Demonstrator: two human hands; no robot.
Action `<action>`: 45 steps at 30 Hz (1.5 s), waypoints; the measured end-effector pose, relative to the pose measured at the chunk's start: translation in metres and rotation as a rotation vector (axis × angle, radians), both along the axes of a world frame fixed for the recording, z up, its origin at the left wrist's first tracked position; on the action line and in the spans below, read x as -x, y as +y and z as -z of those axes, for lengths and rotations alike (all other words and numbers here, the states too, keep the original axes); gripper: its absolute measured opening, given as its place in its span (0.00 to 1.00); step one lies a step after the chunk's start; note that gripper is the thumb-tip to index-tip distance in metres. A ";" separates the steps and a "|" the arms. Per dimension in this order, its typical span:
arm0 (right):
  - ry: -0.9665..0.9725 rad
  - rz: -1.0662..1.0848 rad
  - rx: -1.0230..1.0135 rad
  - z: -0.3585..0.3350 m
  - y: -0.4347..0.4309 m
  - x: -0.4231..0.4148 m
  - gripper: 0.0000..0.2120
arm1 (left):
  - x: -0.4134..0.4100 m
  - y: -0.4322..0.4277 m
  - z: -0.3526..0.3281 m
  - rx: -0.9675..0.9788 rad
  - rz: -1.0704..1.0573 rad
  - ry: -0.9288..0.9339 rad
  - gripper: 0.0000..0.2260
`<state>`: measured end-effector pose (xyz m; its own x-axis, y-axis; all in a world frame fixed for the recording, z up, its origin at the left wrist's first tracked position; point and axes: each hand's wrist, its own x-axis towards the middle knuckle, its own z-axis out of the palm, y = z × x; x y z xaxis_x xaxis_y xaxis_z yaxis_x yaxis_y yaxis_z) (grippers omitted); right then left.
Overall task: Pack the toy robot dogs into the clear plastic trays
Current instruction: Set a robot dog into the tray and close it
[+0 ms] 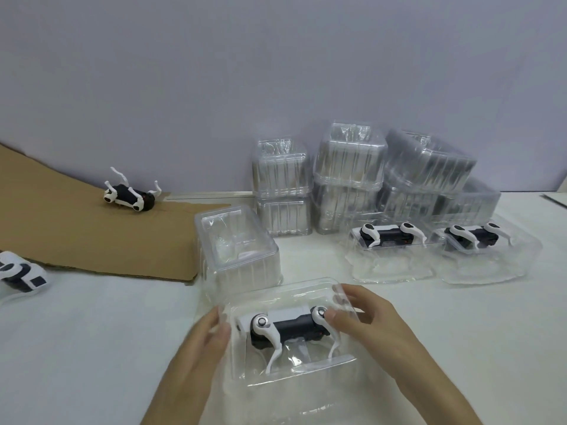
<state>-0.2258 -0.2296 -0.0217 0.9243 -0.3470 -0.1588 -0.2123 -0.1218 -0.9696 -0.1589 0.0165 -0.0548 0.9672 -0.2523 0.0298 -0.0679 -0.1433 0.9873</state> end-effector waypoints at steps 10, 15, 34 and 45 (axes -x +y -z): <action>-0.103 -0.061 -0.236 0.004 -0.017 0.023 0.29 | 0.018 -0.025 -0.011 0.147 0.207 -0.042 0.38; 0.002 -0.160 -0.275 0.000 -0.027 0.029 0.39 | 0.021 -0.025 -0.009 0.089 0.068 -0.379 0.43; -0.162 0.107 -0.165 -0.008 -0.019 0.032 0.38 | -0.001 -0.043 -0.017 0.093 0.136 -0.056 0.46; -0.146 0.212 0.500 -0.009 -0.025 0.036 0.26 | 0.002 -0.027 -0.009 -0.068 0.181 -0.107 0.32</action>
<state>-0.2616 -0.2550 -0.0132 0.8263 -0.5277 0.1969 -0.1500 -0.5431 -0.8261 -0.1608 -0.0110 -0.0463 0.8983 -0.4263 0.1065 -0.2020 -0.1854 0.9617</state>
